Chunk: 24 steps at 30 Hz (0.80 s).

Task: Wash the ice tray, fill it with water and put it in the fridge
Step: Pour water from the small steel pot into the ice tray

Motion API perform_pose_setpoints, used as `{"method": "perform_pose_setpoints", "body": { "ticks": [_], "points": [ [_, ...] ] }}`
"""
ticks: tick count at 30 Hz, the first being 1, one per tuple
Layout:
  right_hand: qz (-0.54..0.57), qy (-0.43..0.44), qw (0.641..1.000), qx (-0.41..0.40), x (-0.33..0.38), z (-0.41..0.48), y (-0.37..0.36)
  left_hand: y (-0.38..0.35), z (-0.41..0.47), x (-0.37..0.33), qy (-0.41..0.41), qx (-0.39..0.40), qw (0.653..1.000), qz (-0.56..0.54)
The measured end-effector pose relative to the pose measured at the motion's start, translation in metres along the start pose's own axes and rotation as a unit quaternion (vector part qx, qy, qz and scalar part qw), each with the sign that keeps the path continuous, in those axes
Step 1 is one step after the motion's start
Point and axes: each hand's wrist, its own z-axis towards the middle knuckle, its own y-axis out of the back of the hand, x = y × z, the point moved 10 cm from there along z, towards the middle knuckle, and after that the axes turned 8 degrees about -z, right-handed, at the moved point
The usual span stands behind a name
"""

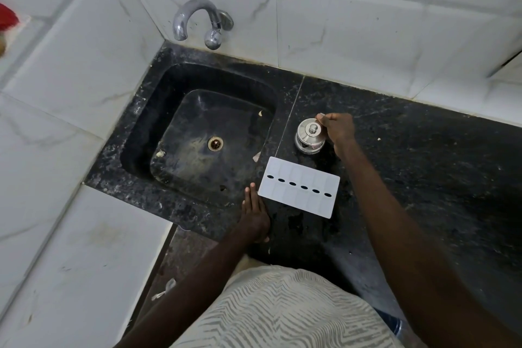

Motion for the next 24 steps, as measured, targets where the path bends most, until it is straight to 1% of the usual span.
{"method": "perform_pose_setpoints", "body": {
  "ticks": [6,8,11,13,14,17,19,21,23,24],
  "points": [
    [-0.063,0.039,0.997,-0.013,0.006,-0.008,0.004,0.003,-0.002,-0.003,0.006,-0.005,1.000,-0.017],
    [-0.090,0.055,0.993,-0.056,0.004,-0.018,0.015,0.005,-0.004,-0.002,0.009,-0.009,0.999,-0.029],
    [-0.069,0.059,0.985,-0.144,-0.016,-0.044,0.035,0.007,-0.006,-0.001,-0.003,-0.017,0.999,-0.042],
    [-0.064,0.056,0.981,-0.175,-0.037,-0.065,0.043,0.007,-0.006,-0.001,-0.014,-0.017,0.999,-0.034],
    [-0.079,0.062,0.977,-0.188,-0.048,-0.076,0.047,0.007,-0.007,-0.002,-0.017,-0.019,0.999,-0.035],
    [-0.133,0.106,0.961,-0.219,-0.074,-0.116,0.054,0.008,-0.009,-0.002,-0.026,-0.025,0.997,-0.065],
    [-0.155,0.108,0.955,-0.228,-0.094,-0.138,0.058,0.009,-0.009,-0.001,-0.039,-0.031,0.997,-0.061],
    [-0.184,0.086,0.956,-0.213,-0.113,-0.151,0.057,0.008,-0.010,0.003,-0.046,-0.035,0.996,-0.067],
    [-0.220,0.072,0.953,-0.195,-0.126,-0.159,0.056,0.006,-0.010,0.005,-0.061,-0.042,0.991,-0.113],
    [-0.233,0.068,0.952,-0.187,-0.129,-0.162,0.055,0.009,-0.012,0.006,-0.069,-0.059,0.983,-0.159]
  ]
}}
